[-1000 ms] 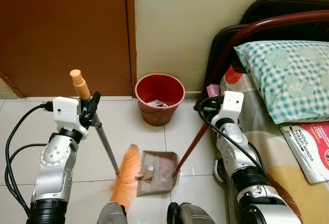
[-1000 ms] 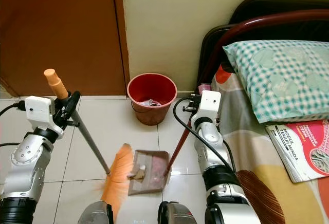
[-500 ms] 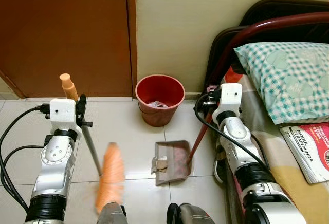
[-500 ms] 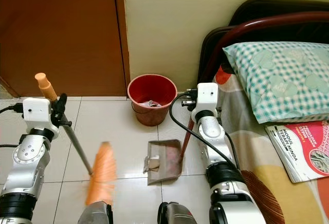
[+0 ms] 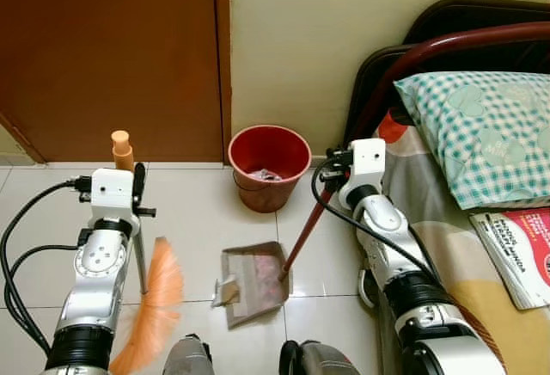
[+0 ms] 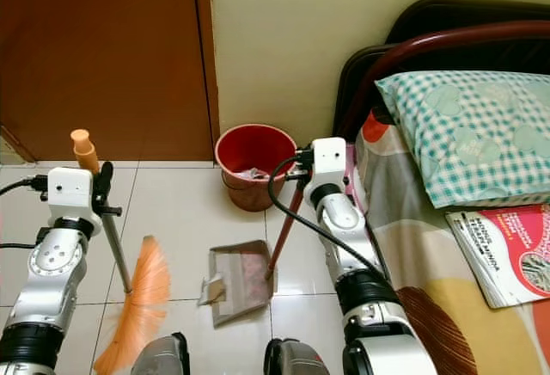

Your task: Sweep floor

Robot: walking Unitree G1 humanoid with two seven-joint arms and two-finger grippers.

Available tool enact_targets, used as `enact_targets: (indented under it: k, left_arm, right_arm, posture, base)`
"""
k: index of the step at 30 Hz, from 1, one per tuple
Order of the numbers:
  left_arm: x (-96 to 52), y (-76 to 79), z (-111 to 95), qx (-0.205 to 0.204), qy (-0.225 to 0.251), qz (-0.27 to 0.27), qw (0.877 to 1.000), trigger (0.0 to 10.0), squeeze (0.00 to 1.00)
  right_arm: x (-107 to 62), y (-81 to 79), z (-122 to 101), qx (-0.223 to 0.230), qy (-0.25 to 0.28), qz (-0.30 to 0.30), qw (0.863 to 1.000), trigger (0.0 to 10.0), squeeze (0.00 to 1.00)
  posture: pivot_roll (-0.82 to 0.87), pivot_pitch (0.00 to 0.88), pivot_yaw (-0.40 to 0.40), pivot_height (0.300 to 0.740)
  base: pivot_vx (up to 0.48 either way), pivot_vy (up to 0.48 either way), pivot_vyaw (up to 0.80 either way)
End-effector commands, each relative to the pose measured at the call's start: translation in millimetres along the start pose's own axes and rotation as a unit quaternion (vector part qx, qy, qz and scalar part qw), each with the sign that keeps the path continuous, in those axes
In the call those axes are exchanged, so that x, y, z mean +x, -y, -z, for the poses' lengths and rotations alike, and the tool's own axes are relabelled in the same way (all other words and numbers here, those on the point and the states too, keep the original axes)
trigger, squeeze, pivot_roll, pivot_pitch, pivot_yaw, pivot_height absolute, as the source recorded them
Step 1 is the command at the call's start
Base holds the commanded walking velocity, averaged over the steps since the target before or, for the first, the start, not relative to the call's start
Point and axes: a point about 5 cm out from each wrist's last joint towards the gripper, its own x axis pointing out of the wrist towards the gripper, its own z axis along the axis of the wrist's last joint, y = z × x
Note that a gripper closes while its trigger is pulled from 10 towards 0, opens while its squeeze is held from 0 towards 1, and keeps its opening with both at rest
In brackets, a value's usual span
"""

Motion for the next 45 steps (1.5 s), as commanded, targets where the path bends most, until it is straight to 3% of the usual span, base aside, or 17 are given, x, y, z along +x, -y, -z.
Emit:
enact_targets:
  k: [1, 7, 10, 16, 17, 18, 19, 21, 24, 29, 30, 32, 35, 36, 38, 40, 45]
  left_arm:
    - [-1.8, 1.4, 10, 0.018, -0.026, 0.000, 1.000, 10.0, 0.00]
    - [0.1, 4.4, 9, 0.016, -0.024, 0.002, 1.000, 10.0, 0.00]
    - [1.0, 8.8, 10, 0.009, -0.022, 0.008, 1.000, 10.0, 0.00]
    - [4.9, 21.3, 0, -0.072, -0.006, 0.031, 0.997, 10.0, 0.00]
    - [5.2, 35.1, -8, -0.127, 0.004, 0.073, 0.989, 10.0, 0.00]
    - [4.4, 46.2, -16, -0.153, 0.016, 0.107, 0.982, 10.0, 0.00]
    - [4.4, 46.2, -16, -0.153, 0.016, 0.107, 0.982, 10.0, 0.00]
    - [1.9, 67.8, -30, -0.192, 0.029, 0.166, 0.967, 10.0, 0.00]
    - [0.9, 77.4, -41, -0.220, 0.045, 0.183, 0.957, 10.0, 0.00]
    - [3.9, 75.6, -53, -0.266, 0.070, 0.170, 0.946, 10.0, 0.00]
    - [7.3, 66.5, -58, -0.298, 0.080, 0.148, 0.940, 10.0, 0.00]
    - [9.0, 60.1, -59, -0.312, 0.084, 0.134, 0.937, 10.0, 0.00]
    - [13.2, 42.9, -58, -0.299, 0.094, 0.098, 0.945, 10.0, 0.00]
    - [14.6, 32.6, -55, -0.266, 0.097, 0.077, 0.956, 10.0, 0.00]
    - [15.0, 23.1, -52, -0.234, 0.099, 0.059, 0.965, 10.0, 0.00]
    - [14.6, 9.0, -49, -0.154, 0.102, 0.035, 0.982, 10.0, 0.00]
    - [12.4, -2.6, -45, -0.089, 0.101, 0.014, 0.991, 10.0, 0.00]
  right_arm:
    - [0.5, 14.5, -4, -0.047, -0.001, 0.026, 0.999, 10.0, 0.00]
    - [-1.8, 20.7, 1, -0.039, -0.012, 0.035, 0.999, 10.0, 0.00]
    - [-3.7, 22.3, 8, 0.001, -0.027, 0.049, 0.998, 10.0, 0.00]
    - [-4.5, 20.1, 13, -0.010, -0.034, 0.057, 0.998, 10.0, 0.00]
    - [-4.4, 19.3, 15, -0.011, -0.038, 0.074, 0.997, 10.0, 0.00]
    - [-4.1, 18.0, 17, -0.004, -0.043, 0.083, 0.996, 10.0, 0.00]
    - [-4.1, 18.0, 17, -0.004, -0.043, 0.083, 0.996, 10.0, 0.00]
    - [-3.0, 12.8, 20, 0.012, -0.052, 0.091, 0.994, 10.0, 0.00]
    - [-2.2, 9.1, 21, 0.019, -0.054, 0.089, 0.994, 10.0, 0.00]
    - [-1.9, 6.8, 22, 0.026, -0.056, 0.089, 0.994, 10.0, 0.00]
    - [-2.0, 7.1, 23, 0.027, -0.058, 0.091, 0.994, 10.0, 0.00]
    - [-2.1, 7.5, 23, 0.028, -0.059, 0.093, 0.994, 10.0, 0.00]
    - [-2.4, 10.1, 24, 0.030, -0.061, 0.097, 0.993, 10.0, 0.00]
    - [-2.5, 11.6, 24, 0.030, -0.062, 0.099, 0.993, 10.0, 0.00]
    - [-2.6, 12.9, 24, 0.030, -0.063, 0.101, 0.992, 10.0, 0.00]
    - [-2.8, 14.0, 24, 0.026, -0.061, 0.103, 0.992, 10.0, 0.00]
    - [-1.6, 11.6, 13, -0.025, -0.024, 0.084, 0.996, 10.0, 0.00]
  posture:
    - [0.05, 0.105, -0.064, 0.740]
    - [0.05, 0.105, -0.064, 0.740]
    - [0.04, 0.105, -0.064, 0.740]
    - [0.04, 0.106, -0.066, 0.740]
    - [0.04, 0.106, -0.067, 0.740]
    - [0.04, 0.106, -0.067, 0.740]
    - [0.04, 0.106, -0.067, 0.740]
    - [0.04, 0.104, -0.069, 0.740]
    - [0.04, 0.104, -0.069, 0.740]
    - [0.04, 0.104, -0.069, 0.740]
    - [0.04, 0.104, -0.069, 0.740]
    - [0.04, 0.104, -0.069, 0.740]
    - [0.04, 0.107, -0.070, 0.740]
    - [0.04, 0.108, -0.070, 0.740]
    - [0.04, 0.108, -0.070, 0.740]
    - [0.04, 0.108, -0.070, 0.740]
    - [0.04, 0.112, -0.069, 0.740]
  base:
    - [0.000, 0.000, 0.00]
    - [0.000, 0.000, 0.00]
    - [0.000, 0.000, 0.00]
    - [0.000, 0.000, 0.00]
    - [0.000, 0.000, 0.00]
    - [0.000, 0.000, 0.00]
    - [0.000, 0.000, 0.00]
    - [0.000, 0.000, 0.00]
    - [0.000, 0.000, 0.00]
    - [0.000, 0.000, 0.00]
    - [0.000, 0.000, 0.00]
    - [0.000, 0.000, 0.00]
    - [0.000, 0.000, 0.00]
    - [0.000, 0.000, 0.00]
    - [0.000, 0.000, 0.00]
    - [0.000, 0.000, 0.00]
    - [0.000, 0.000, 0.00]
